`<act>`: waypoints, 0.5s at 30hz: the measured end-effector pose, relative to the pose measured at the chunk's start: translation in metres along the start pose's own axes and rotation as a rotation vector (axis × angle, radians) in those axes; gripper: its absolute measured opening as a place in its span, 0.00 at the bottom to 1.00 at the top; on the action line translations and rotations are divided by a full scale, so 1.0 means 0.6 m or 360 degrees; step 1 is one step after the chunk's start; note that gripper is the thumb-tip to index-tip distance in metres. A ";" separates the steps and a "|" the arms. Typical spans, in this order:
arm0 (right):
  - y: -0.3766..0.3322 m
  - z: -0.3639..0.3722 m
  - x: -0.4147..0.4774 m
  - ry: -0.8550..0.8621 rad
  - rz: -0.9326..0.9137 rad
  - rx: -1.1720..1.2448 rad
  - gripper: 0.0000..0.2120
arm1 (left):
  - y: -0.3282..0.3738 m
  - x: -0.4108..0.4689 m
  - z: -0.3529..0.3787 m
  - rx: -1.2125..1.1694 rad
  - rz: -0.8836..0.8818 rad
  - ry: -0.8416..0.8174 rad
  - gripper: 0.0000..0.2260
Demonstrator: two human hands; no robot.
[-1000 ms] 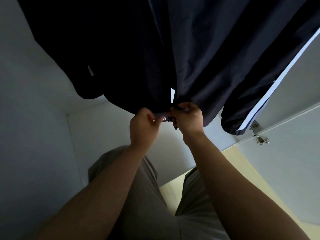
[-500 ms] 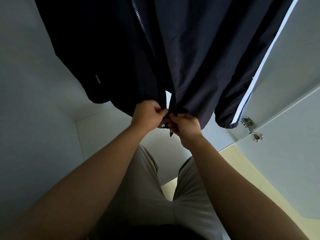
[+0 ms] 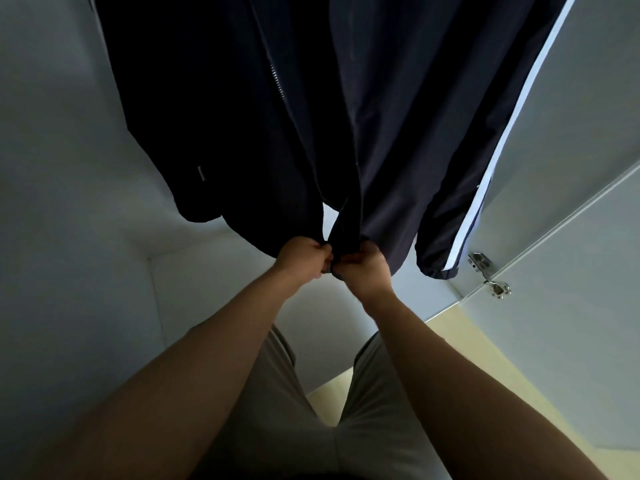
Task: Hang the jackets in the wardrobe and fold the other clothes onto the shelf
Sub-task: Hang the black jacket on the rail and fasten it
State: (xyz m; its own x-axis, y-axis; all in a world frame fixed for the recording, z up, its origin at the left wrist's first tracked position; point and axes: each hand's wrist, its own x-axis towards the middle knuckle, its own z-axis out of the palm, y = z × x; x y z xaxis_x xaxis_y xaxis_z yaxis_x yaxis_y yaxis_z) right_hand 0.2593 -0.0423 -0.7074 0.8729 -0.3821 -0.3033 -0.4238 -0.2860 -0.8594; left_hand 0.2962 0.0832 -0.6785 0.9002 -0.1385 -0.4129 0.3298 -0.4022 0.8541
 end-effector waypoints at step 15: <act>0.044 0.063 -0.029 0.0349 -0.0472 -0.0590 0.10 | 0.042 -0.009 -0.022 -0.0227 -0.0404 -0.0411 0.13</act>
State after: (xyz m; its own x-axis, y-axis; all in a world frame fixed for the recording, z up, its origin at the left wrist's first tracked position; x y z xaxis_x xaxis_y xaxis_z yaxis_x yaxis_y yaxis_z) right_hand 0.2423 -0.0099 -0.7404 0.9140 -0.4014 0.0585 -0.2580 -0.6865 -0.6798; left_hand 0.3032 0.0858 -0.6507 0.6897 -0.2815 -0.6672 0.5854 -0.3255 0.7425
